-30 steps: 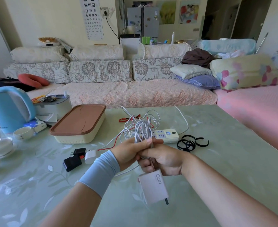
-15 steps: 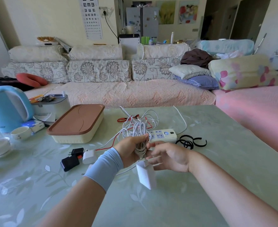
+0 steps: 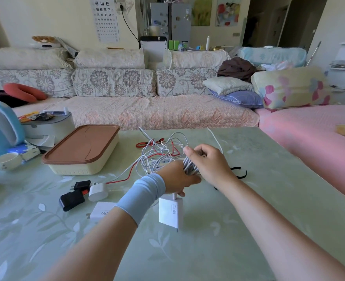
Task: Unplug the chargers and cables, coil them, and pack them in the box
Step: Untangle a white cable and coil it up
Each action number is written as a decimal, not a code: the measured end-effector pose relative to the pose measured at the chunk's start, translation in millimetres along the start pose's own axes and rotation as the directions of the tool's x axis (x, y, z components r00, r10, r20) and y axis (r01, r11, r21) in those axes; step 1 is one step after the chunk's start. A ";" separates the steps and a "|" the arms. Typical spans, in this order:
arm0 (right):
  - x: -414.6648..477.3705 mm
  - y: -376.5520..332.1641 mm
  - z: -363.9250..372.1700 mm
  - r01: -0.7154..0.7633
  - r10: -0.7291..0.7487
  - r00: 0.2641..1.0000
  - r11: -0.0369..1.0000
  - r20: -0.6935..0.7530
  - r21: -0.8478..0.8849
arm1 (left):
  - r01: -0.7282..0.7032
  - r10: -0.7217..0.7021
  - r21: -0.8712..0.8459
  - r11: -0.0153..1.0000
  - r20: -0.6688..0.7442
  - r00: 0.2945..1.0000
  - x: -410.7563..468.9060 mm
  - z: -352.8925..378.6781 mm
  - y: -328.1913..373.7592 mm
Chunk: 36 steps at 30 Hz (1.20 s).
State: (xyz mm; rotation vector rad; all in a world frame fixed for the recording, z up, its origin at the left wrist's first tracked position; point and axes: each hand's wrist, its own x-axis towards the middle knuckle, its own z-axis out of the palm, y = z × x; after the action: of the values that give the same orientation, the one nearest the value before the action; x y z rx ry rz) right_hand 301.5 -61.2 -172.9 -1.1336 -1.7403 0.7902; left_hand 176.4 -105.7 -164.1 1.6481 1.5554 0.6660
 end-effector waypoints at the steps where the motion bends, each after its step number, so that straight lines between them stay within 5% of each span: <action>1: 1.6 3.4 -0.6 -0.006 0.006 1.000 1.000 0.004 0.011 | -0.038 0.040 0.080 0.996 -0.023 0.999 2.5 2.1 -0.7; 4: 4.2 12.1 -1.0 0.005 -0.005 1.000 1.000 -0.005 0.031 | -0.104 0.103 0.149 0.983 0.015 0.995 8.2 4.7 -4.0; 8: 6.7 21.8 -4.2 0.004 -0.006 1.000 0.996 0.020 0.091 | 0.007 0.020 -0.139 0.990 0.190 0.982 8.2 1.4 -3.6; 14: 8.1 42.6 -11.5 -0.131 0.092 0.966 0.980 0.242 0.152 | -0.030 -0.031 0.277 0.960 0.213 0.977 22.1 7.1 -9.5; 17: 20.3 55.6 -29.3 -0.131 0.122 0.958 0.991 0.258 0.016 | 0.018 -0.086 0.441 0.897 0.135 0.987 30.9 16.0 -16.9; 22: 44.3 95.5 -76.8 -0.144 0.126 0.989 0.919 -0.072 -0.367 | 0.027 -0.087 0.536 0.844 0.088 0.992 40.2 19.2 -24.6; 29: 66.5 126.0 -53.1 -0.109 0.156 0.987 0.811 0.033 -0.575 | 0.039 -0.079 0.551 0.834 0.050 0.996 42.2 20.6 -31.7; 36: 92.7 142.7 -24.0 -0.322 0.371 0.927 0.701 -0.059 -0.637 | 0.030 -0.060 0.508 0.861 0.043 0.997 38.0 18.6 -30.3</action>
State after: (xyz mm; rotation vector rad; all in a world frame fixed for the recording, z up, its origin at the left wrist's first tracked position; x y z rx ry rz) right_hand 357.1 79.6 -254.2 -1.9660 -1.9472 0.4457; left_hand 178.0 -72.4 -204.0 1.9788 1.8250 0.1768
